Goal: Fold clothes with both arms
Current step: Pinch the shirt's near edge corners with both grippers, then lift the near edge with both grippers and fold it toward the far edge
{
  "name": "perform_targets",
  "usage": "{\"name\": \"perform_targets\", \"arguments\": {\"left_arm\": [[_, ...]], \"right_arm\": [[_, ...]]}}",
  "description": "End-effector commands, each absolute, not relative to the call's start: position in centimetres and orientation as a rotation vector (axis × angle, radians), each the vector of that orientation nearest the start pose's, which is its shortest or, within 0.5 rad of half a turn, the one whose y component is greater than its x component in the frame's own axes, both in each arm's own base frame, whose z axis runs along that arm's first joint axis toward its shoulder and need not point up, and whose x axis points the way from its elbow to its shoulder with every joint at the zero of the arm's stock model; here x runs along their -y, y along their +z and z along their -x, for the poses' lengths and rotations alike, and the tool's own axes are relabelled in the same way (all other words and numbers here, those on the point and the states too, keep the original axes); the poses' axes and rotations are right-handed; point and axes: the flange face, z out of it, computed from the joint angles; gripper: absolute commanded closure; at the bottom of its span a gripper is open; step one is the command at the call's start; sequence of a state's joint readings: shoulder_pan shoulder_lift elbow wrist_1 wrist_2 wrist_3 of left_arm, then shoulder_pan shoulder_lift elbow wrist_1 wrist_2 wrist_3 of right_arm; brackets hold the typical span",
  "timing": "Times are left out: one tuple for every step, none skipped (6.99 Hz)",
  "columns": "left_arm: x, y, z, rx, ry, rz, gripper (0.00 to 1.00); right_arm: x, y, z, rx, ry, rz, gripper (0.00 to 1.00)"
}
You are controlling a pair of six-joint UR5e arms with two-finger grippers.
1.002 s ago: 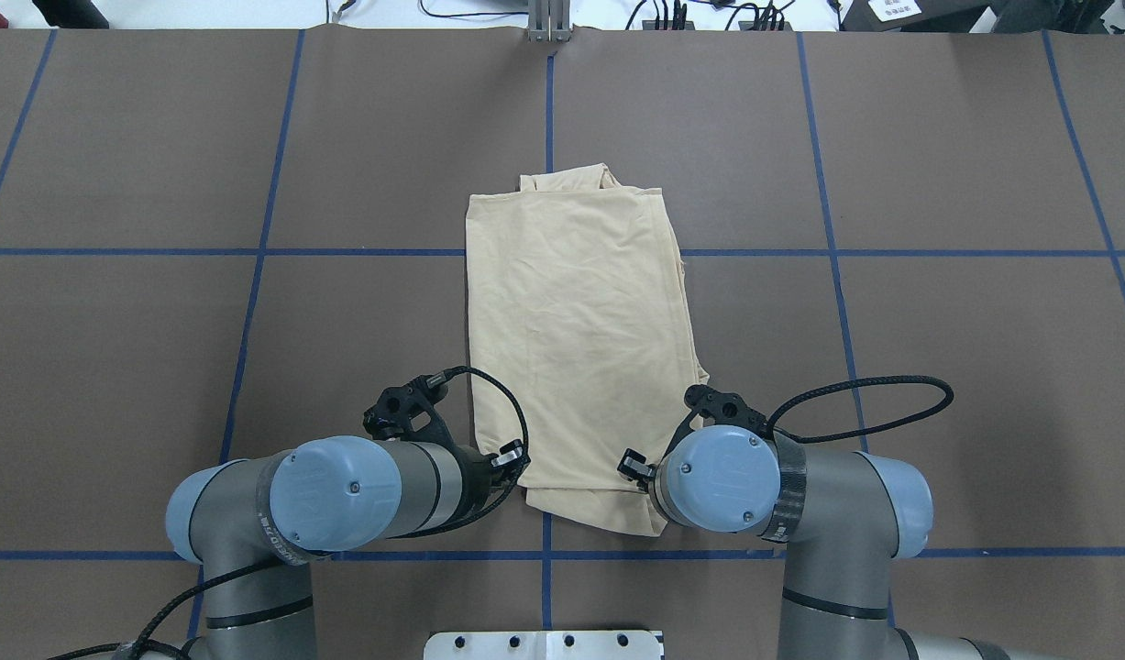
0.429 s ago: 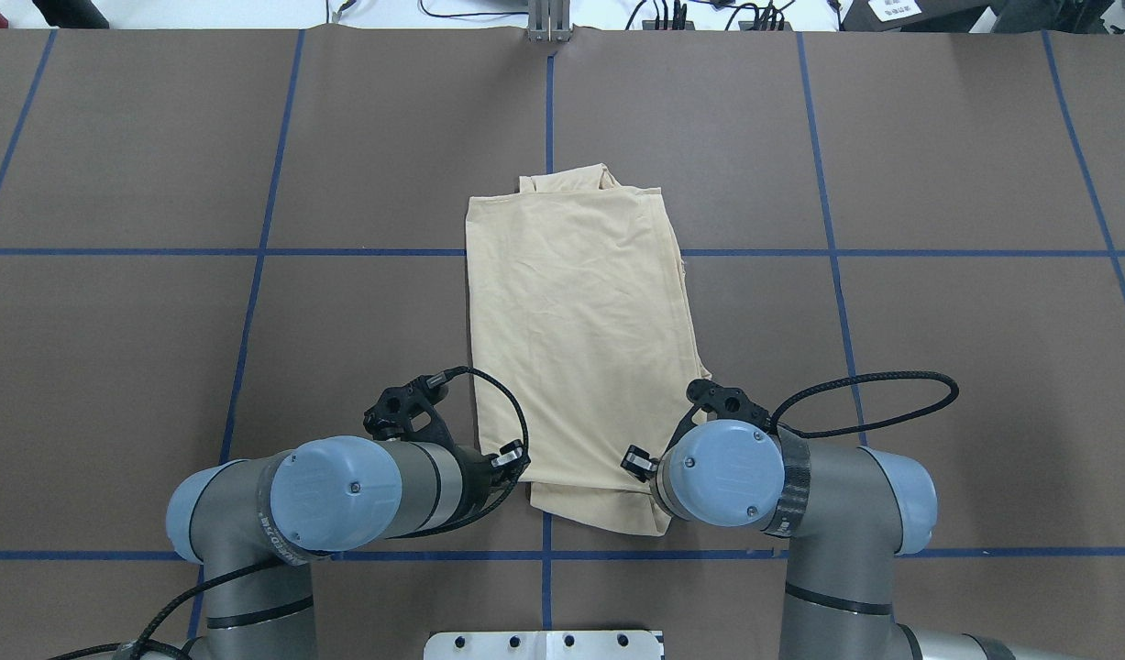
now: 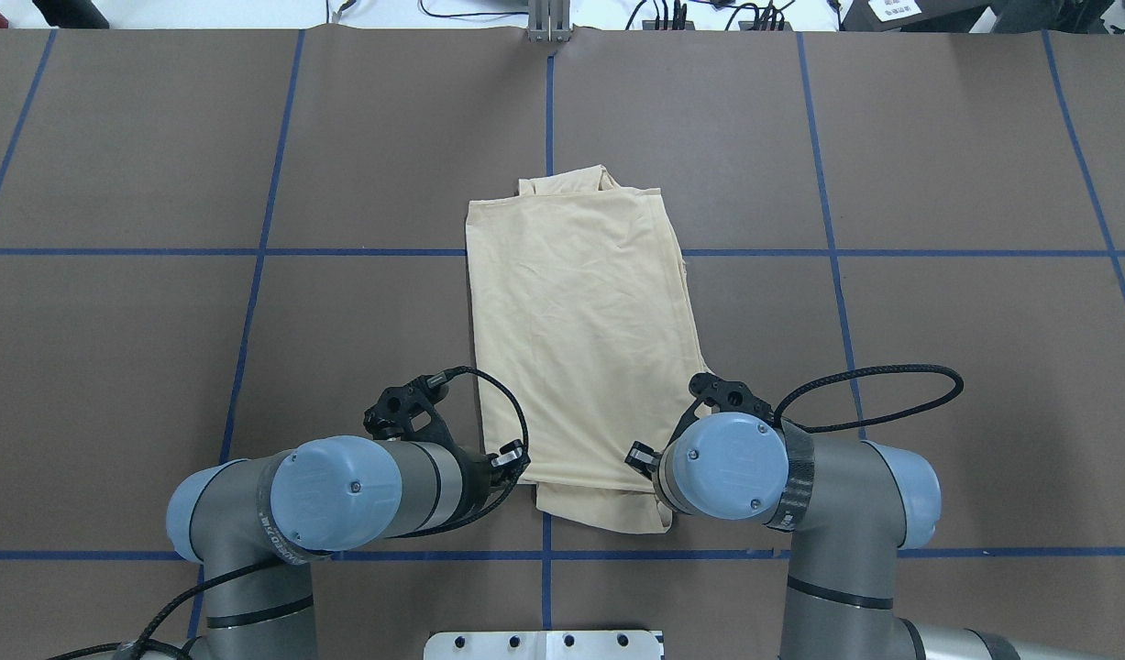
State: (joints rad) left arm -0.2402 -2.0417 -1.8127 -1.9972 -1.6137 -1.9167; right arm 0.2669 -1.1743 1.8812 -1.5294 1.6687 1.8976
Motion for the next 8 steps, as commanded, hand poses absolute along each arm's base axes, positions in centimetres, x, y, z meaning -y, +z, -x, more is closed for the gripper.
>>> {"name": "perform_targets", "arguments": {"left_arm": [[27.3,23.4,-57.2,-1.153,-0.496,0.099,1.0],[27.3,23.1,-57.1,-1.159,-0.494,0.1,1.0],[27.3,23.0,-57.1,-1.158,-0.49,0.104,1.0],[27.2,23.0,-57.0,-1.143,-0.491,0.104,1.0],[26.7,22.1,-55.9,-1.135,-0.485,0.105,1.0],[26.0,20.9,-54.7,-1.138,-0.477,0.111,1.0],[24.7,20.0,-54.3,-1.142,-0.449,0.142,1.0],[22.7,19.6,-54.7,-1.145,-0.417,0.163,1.0]], "right_arm": [[28.1,29.5,54.1,0.778,0.533,0.115,1.0],[28.1,28.8,53.6,0.794,0.534,0.114,1.0],[28.1,28.3,53.1,0.806,0.531,0.114,1.0],[28.0,27.9,52.5,0.819,0.53,0.113,1.0],[27.8,27.1,51.8,0.839,0.528,0.114,1.0],[26.9,26.4,51.8,0.854,0.51,0.121,1.0],[25.2,25.8,52.0,0.868,0.482,0.134,1.0],[23.3,25.9,51.9,0.869,0.449,0.153,1.0]]}}
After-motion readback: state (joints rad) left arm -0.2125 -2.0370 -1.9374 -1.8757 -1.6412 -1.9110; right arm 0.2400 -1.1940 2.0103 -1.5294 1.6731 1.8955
